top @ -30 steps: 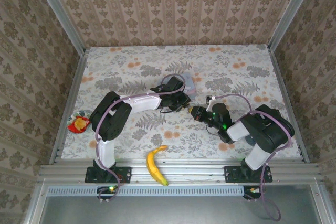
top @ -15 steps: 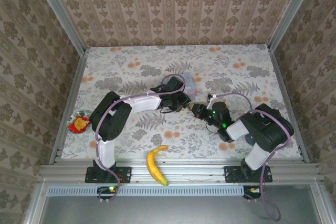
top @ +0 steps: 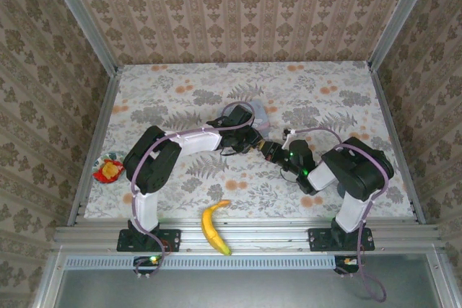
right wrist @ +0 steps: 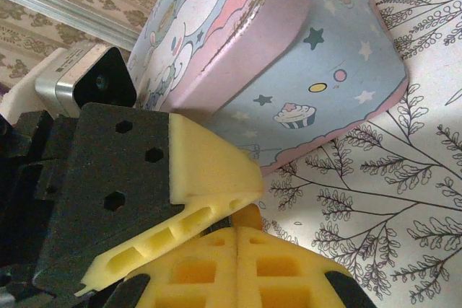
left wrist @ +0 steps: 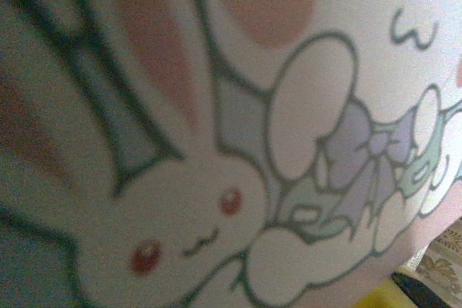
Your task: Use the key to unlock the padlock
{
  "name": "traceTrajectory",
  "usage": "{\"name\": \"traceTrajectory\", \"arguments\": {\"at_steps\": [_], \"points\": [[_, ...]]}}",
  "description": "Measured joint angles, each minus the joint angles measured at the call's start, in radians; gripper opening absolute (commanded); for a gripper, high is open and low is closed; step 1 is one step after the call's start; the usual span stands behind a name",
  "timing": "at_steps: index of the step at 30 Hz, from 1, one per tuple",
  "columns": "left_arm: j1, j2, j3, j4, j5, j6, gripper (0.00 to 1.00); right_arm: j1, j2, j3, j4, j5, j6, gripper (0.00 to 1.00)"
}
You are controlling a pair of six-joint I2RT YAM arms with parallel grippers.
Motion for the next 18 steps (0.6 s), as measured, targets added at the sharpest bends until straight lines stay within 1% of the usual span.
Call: {"name": "traceTrajectory", "arguments": {"at_steps": [5,6,7,9,13,18], "points": [[0.0,0.0,0.0,0.001,-0.002,-0.002,0.0,0.01,0.005,0.0,0.01,0.016,0.011,0.0],[0.0,0.0,0.0,0.001,-0.003,-0.003,0.0,0.012,0.005,0.001,0.01,0.019,0.013,0.06],[0.0,0.0,0.0,0.002,-0.005,-0.006,0.0,0.012,0.005,0.002,0.009,0.023,0.015,0.14],[0.0,0.0,0.0,0.004,-0.005,-0.01,0.0,0.014,0.005,0.006,-0.002,0.035,0.017,0.21],[0.0,0.0,-0.004,0.01,-0.004,-0.011,0.0,0.015,-0.034,0.006,-0.079,0.061,0.005,0.28],[0.0,0.0,-0.007,0.014,-0.001,-0.009,0.0,0.017,-0.163,0.006,-0.23,0.089,-0.043,0.31]]}}
